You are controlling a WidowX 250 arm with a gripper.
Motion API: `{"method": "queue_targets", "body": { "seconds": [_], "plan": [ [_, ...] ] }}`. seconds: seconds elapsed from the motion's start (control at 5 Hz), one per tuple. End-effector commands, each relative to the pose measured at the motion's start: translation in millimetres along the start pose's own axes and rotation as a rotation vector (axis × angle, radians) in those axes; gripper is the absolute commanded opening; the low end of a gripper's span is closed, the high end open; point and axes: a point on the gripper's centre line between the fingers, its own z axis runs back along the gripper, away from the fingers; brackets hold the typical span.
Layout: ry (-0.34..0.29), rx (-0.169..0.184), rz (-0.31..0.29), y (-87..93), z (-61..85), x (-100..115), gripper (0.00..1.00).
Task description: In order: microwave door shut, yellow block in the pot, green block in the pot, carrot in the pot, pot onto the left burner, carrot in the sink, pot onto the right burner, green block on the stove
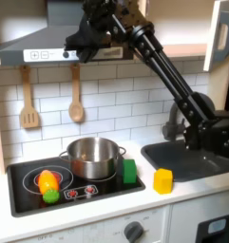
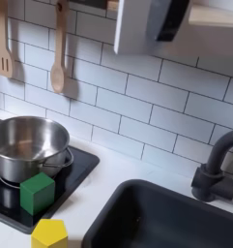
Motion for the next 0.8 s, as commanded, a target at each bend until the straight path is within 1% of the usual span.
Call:
{"method": "queue_targets", "body": {
  "seconds": [0.0,0.2,0.4,0.6],
  "plan": [
    [0.002,-0.006,-0.004,-1.9,4.2,-1,0.00],
    [0.018,-0.008,-0.005,-2.6,5.0,-6,0.00],
    [0.058,-0.024,-0.001,-4.6,4.6,-16,0.00],
    [0.050,-0.041,-0.017,-14.4,20.6,-18,0.00]
  ]
}}
